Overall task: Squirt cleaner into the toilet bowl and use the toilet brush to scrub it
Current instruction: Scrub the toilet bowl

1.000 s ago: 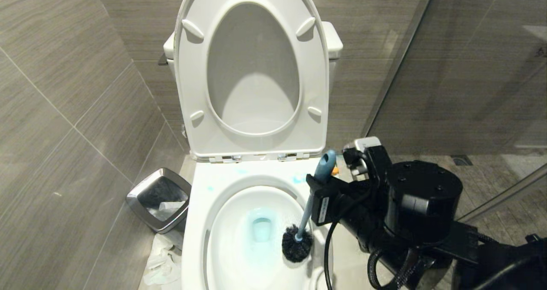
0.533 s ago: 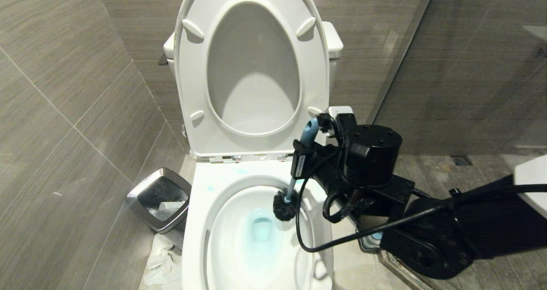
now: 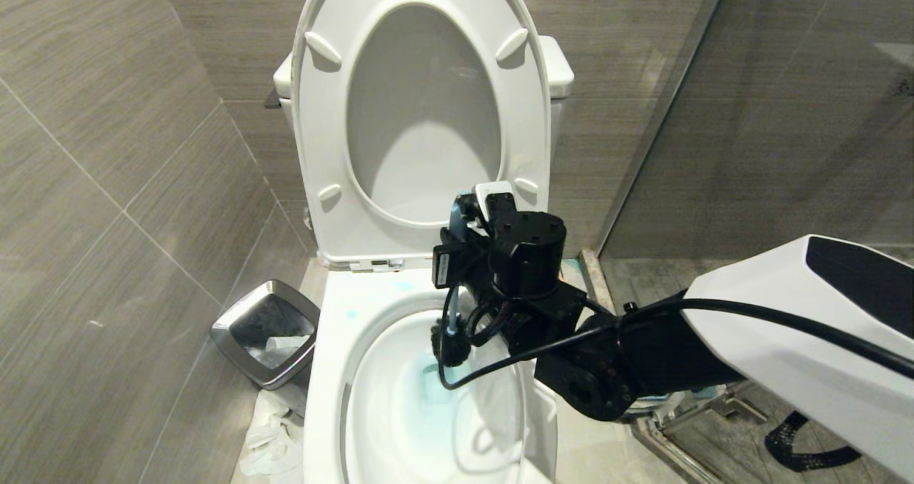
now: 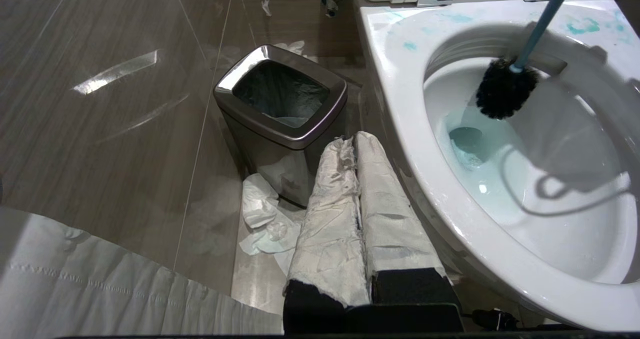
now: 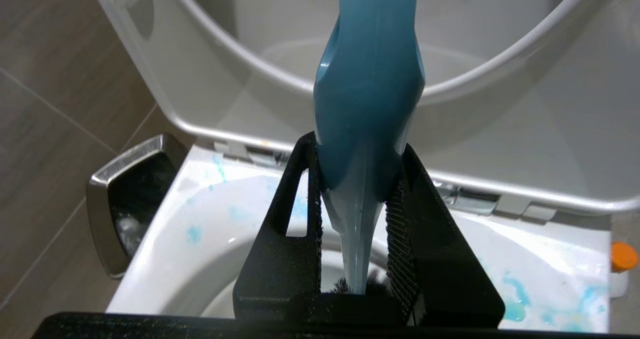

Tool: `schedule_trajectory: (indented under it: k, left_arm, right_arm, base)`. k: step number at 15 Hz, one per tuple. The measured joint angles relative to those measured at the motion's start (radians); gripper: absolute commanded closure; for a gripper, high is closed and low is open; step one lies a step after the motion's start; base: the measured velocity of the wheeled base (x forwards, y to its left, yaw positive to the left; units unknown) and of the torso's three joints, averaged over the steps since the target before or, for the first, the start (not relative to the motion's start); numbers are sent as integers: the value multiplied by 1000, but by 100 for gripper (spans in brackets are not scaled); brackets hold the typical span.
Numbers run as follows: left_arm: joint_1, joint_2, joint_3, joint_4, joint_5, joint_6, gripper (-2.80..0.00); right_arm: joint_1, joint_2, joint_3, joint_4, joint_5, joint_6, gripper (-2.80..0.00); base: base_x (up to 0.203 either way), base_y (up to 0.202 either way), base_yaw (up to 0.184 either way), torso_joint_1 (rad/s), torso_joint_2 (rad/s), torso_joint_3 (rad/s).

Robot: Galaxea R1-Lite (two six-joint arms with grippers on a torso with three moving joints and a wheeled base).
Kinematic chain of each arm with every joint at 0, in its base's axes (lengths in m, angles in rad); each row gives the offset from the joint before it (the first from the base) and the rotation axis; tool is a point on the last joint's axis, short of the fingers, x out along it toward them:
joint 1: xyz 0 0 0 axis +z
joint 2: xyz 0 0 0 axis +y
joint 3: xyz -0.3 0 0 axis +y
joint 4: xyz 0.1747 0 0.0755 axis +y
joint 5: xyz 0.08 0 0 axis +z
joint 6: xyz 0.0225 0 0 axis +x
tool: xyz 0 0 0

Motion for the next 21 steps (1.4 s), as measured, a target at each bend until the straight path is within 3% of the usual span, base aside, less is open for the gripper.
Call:
schedule_trajectory:
  k: [12, 21]
  left_arm:
    - [0, 0, 0, 0, 0, 0, 0]
    - [0, 0, 0, 0, 0, 1, 0]
  right_arm:
    - [39, 240, -23, -15, -3, -25, 0]
    - [70, 72, 20, 20, 1, -58, 0]
  base:
    - [0, 0, 0, 0, 0, 0]
    - [0, 0, 0, 0, 0, 0]
